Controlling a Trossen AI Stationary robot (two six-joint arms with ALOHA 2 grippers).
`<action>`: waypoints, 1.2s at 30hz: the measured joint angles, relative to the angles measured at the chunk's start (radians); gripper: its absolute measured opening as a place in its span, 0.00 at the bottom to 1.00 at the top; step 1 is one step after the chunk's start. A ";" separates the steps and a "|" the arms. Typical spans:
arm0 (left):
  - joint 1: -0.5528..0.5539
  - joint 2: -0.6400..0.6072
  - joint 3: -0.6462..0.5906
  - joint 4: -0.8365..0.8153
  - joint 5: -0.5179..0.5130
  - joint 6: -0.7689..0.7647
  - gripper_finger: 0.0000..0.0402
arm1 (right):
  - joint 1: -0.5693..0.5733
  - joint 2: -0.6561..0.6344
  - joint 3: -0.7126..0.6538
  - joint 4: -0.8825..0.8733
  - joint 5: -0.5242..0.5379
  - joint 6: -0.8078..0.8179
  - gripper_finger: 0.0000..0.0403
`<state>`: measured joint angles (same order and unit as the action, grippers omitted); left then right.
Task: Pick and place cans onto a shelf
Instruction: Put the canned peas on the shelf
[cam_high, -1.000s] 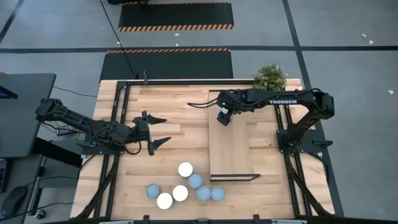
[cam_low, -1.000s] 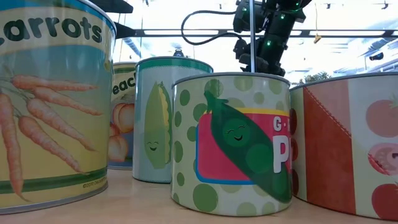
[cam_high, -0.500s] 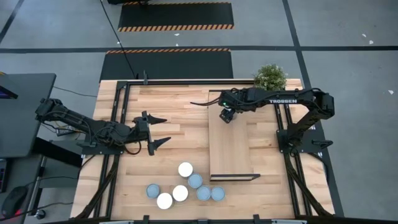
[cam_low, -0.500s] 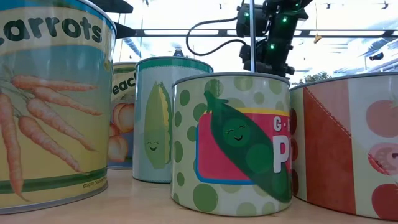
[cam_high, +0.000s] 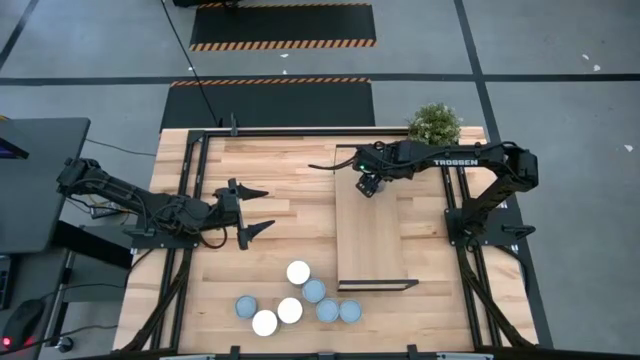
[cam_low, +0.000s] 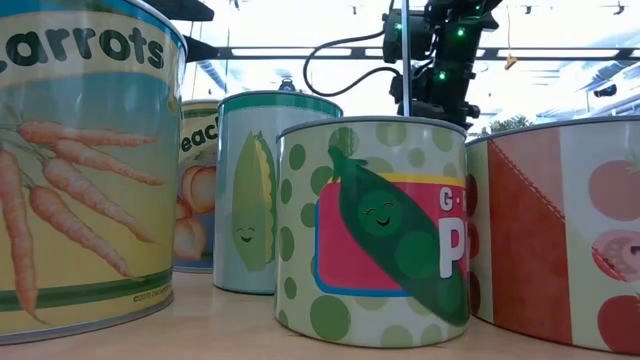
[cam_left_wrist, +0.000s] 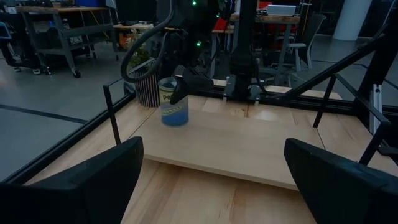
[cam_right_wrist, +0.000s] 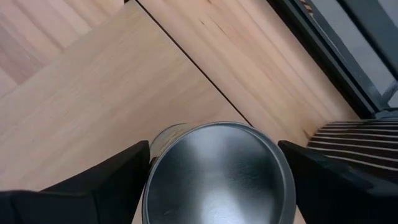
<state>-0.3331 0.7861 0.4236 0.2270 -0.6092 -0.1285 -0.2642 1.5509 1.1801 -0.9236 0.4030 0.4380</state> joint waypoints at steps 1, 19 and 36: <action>0.000 0.000 0.000 0.000 0.000 0.000 0.99 | 0.000 0.000 0.000 0.001 0.000 -0.010 0.89; 0.000 0.000 0.000 0.000 0.000 -0.012 0.99 | 0.000 -0.061 -0.002 0.040 -0.023 -0.066 0.89; 0.000 0.000 0.000 0.000 0.000 -0.014 0.99 | -0.017 -0.054 -0.002 0.017 -0.083 -0.100 0.89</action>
<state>-0.3332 0.7860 0.4234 0.2267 -0.6091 -0.1429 -0.2813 1.4967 1.1782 -0.9061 0.3199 0.3379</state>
